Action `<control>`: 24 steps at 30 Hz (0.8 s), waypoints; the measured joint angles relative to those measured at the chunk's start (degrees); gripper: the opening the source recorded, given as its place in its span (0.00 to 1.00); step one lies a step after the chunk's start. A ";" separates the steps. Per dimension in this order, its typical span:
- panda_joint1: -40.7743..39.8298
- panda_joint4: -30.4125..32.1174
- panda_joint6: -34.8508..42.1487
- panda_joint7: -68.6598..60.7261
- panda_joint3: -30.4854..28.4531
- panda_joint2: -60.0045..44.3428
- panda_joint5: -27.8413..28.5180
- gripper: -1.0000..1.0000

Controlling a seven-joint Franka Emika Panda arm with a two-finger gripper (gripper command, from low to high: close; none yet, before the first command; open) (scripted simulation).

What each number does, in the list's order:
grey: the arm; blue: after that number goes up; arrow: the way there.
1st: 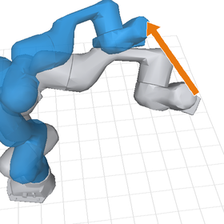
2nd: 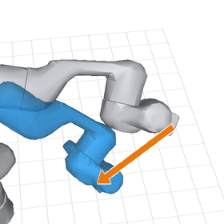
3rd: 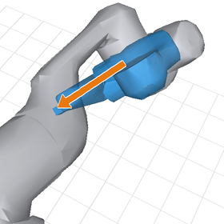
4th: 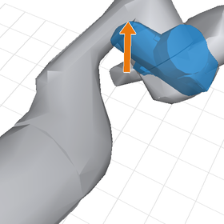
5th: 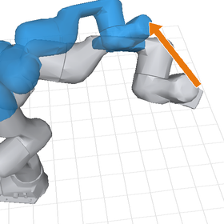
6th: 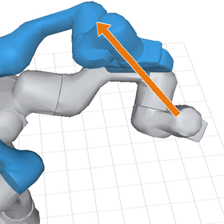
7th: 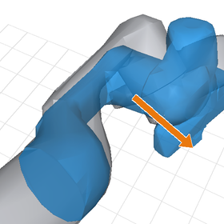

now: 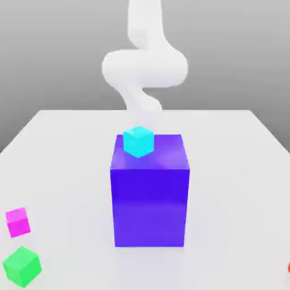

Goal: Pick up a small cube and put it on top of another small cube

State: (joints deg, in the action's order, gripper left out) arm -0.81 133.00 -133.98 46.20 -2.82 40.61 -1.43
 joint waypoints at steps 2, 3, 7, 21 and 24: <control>-0.75 1.03 -1.86 0.25 -2.35 -4.42 -1.29 0.50; -1.13 1.53 -2.75 0.36 -3.47 -6.53 -1.92 0.50; -2.75 3.47 -6.25 0.69 -7.76 -14.88 -4.55 0.50; -13.43 10.26 -18.49 2.19 -18.74 -43.86 -13.21 0.50; -15.33 11.79 -21.31 3.58 -20.58 -49.75 -13.56 0.50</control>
State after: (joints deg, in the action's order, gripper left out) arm -16.14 144.79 -155.29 49.78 -23.41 -9.14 -14.99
